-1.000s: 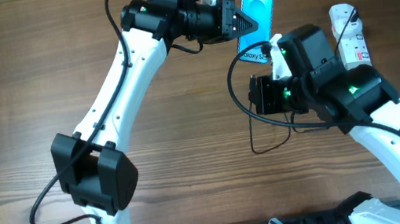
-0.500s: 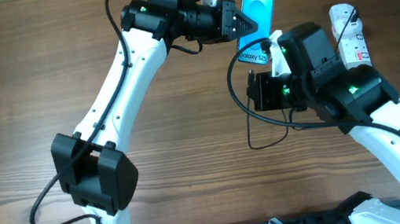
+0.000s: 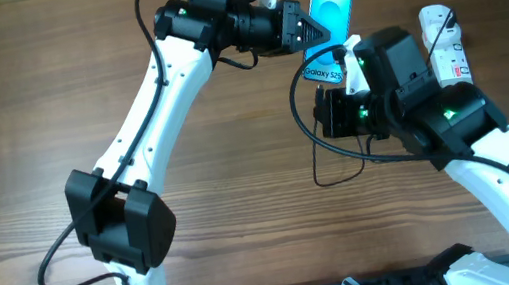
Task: Plug charger to phone and switch on socket
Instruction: 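Align the plug tip under the phone's bottom port with the right gripper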
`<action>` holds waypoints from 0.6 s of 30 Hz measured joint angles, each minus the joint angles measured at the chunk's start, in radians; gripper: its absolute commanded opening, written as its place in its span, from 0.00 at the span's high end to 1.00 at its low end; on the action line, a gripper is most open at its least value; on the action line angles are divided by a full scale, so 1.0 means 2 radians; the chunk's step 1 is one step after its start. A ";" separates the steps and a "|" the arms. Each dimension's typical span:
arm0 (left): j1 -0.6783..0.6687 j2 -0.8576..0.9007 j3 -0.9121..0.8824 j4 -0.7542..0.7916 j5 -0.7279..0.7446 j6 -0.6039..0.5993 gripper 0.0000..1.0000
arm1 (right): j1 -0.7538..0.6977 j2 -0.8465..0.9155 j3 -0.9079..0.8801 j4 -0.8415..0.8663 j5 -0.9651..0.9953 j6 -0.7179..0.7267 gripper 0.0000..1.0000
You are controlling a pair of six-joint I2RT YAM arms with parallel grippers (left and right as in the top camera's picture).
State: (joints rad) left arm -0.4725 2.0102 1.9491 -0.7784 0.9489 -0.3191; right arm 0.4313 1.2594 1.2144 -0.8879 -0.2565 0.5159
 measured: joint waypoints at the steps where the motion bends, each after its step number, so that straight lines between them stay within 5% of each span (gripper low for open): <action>1: 0.000 0.000 0.000 0.000 0.000 0.000 0.96 | 0.000 0.000 0.000 0.000 0.000 0.000 0.96; 18: 0.000 0.000 0.000 -0.001 0.001 0.012 0.96 | 0.000 0.000 0.000 0.005 0.007 0.002 0.96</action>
State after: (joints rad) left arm -0.4725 2.0102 1.9491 -0.7811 0.9512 -0.2955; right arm 0.4313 1.2594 1.2144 -0.8780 -0.2420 0.5198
